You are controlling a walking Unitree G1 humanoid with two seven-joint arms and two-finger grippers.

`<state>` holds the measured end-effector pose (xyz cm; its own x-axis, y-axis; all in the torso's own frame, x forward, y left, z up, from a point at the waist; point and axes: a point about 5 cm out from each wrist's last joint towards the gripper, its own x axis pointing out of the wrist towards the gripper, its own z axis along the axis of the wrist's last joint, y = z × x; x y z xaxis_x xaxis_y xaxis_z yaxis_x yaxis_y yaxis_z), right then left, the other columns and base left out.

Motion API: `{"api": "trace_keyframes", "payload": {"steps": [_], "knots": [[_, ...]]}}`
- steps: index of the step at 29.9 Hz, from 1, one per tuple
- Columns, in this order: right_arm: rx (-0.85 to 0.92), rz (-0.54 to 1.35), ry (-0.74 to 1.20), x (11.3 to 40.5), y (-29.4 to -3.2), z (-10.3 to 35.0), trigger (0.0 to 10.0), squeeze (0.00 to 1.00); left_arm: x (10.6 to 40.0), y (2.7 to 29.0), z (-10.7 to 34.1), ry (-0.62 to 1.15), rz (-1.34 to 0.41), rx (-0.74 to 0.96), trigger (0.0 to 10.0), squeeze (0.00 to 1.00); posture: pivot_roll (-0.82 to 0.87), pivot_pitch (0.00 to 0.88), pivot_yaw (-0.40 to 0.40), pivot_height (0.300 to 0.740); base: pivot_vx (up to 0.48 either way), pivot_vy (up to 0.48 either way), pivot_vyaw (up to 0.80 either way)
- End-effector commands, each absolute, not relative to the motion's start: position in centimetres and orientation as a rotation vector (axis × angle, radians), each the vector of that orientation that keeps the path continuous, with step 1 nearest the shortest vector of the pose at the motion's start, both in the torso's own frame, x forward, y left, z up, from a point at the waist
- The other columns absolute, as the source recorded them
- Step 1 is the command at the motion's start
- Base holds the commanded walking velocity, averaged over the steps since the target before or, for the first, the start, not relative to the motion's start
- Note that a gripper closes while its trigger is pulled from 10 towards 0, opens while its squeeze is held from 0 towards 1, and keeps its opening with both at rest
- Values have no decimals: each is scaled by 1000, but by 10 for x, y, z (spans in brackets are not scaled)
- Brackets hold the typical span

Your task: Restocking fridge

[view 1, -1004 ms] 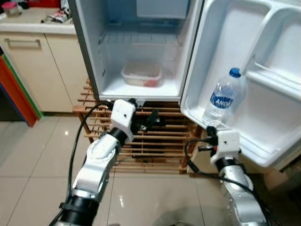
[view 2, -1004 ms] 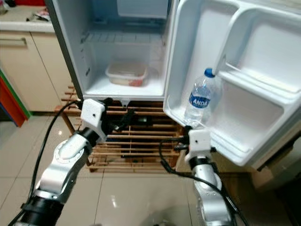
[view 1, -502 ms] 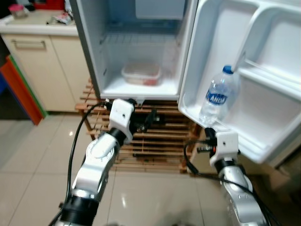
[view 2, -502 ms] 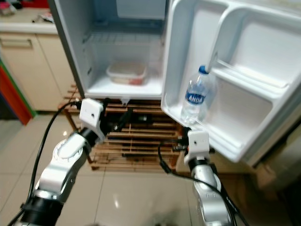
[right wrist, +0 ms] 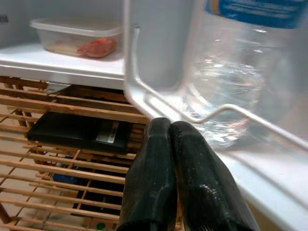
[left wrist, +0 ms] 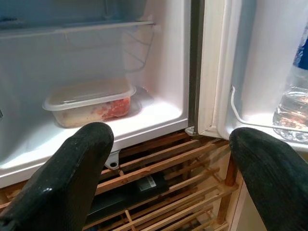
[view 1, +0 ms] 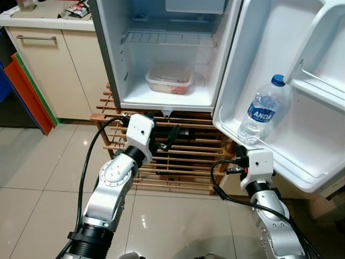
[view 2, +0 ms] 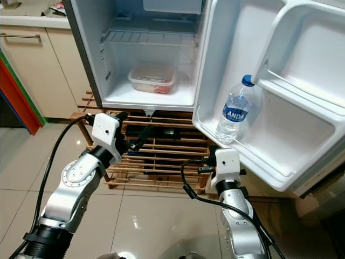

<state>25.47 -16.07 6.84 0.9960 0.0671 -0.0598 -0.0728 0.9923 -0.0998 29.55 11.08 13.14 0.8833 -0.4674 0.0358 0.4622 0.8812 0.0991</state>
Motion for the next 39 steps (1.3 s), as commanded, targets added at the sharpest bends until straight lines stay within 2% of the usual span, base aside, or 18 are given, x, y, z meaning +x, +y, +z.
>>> {"api": "trace_keyframes", "payload": {"steps": [1,9,39], "knots": [[-111,62,60,255,-164,69,10000,0,297,107,132,-60,-495,87,10000,0,-22,0,-19,711,0,-292,0],[-111,59,63,255,-165,68,10000,0,299,107,132,-61,-489,85,10000,0,-23,0,-19,711,0,-275,0],[-108,55,73,254,-167,67,10000,0,300,106,134,-75,-477,92,10000,0,-27,0,-23,711,0,0,0]]}}
